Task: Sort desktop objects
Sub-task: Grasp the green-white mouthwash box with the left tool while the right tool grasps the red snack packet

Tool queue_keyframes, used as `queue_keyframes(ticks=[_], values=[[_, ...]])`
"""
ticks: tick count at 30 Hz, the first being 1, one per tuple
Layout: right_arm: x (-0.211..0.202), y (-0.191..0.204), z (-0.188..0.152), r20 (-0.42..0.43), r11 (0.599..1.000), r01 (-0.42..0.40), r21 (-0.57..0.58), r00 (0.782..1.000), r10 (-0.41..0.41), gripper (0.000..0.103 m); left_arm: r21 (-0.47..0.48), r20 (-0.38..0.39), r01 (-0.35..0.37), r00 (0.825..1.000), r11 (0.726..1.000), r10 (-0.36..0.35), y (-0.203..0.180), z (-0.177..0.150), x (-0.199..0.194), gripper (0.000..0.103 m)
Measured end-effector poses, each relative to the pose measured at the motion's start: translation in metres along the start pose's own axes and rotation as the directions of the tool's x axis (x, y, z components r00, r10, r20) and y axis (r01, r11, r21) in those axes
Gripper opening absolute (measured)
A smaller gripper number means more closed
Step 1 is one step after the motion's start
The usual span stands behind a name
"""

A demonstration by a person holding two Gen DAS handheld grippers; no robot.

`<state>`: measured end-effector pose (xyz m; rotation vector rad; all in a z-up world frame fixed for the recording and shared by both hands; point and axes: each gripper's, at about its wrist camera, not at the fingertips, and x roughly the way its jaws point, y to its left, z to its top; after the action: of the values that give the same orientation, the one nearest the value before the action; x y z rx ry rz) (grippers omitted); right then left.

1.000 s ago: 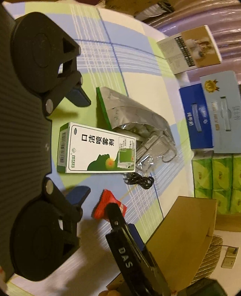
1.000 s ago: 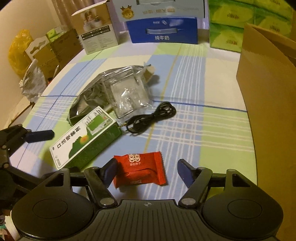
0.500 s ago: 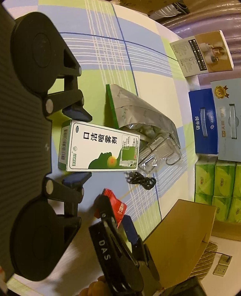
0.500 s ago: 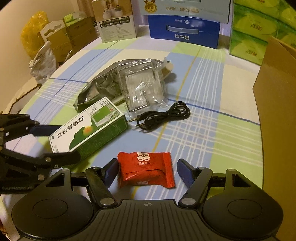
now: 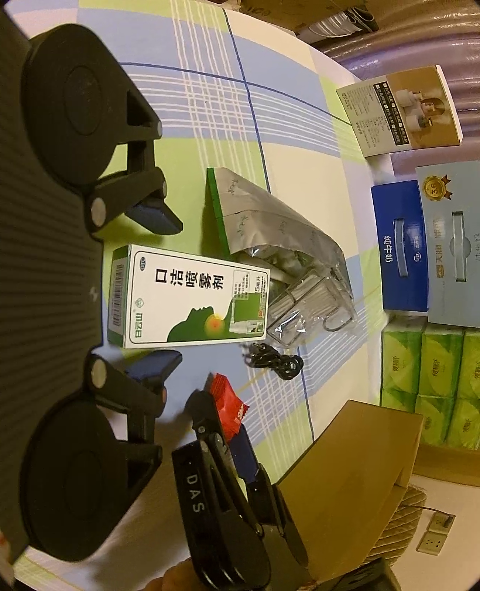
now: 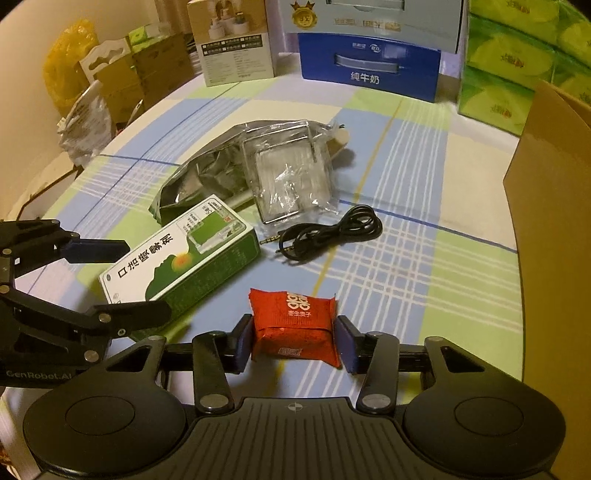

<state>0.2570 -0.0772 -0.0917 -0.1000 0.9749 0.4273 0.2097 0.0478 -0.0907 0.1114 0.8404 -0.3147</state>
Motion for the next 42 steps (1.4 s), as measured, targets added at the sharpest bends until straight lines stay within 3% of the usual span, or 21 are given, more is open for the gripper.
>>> queue_keyframes(ticks=[5, 17, 22, 25, 30, 40, 42], values=[[-0.003, 0.000, 0.000, 0.001, 1.000, 0.002, 0.009, 1.000, -0.002, 0.042, -0.008, 0.001, 0.011, 1.000, 1.000, -0.011, 0.000, 0.002, 0.003, 0.068], [0.001, -0.005, 0.001, -0.001, 0.999, -0.013, 0.038, 1.000, 0.013, 0.064, -0.012, -0.006, 0.016, 1.000, 1.000, -0.016, 0.001, 0.002, 0.005, 0.073], [0.002, -0.007, 0.002, 0.007, 0.998, -0.017, 0.056, 1.000, 0.016, 0.065, -0.008, -0.009, 0.012, 1.000, 1.000, -0.012, 0.001, 0.002, 0.006, 0.073], [0.003, -0.004, 0.003, 0.009, 0.999, -0.002, 0.053, 1.000, 0.002, 0.063, -0.010, -0.007, 0.012, 1.000, 1.000, -0.012, 0.001, 0.002, 0.007, 0.073], [0.002, -0.004, 0.004, 0.011, 0.998, 0.005, 0.059, 1.000, -0.006, 0.044, -0.022, 0.004, 0.010, 1.000, 1.000, -0.010, -0.001, 0.004, 0.008, 0.073], [-0.012, -0.013, 0.002, 0.046, 0.992, 0.033, 0.121, 0.998, -0.039, 0.040, -0.004, 0.011, 0.014, 1.000, 1.000, -0.014, -0.007, 0.010, 0.019, 0.071], [-0.015, -0.014, 0.003, 0.053, 0.991, 0.032, 0.131, 0.998, -0.039, 0.040, -0.005, 0.008, 0.013, 1.000, 1.000, -0.013, -0.007, 0.009, 0.022, 0.064]])
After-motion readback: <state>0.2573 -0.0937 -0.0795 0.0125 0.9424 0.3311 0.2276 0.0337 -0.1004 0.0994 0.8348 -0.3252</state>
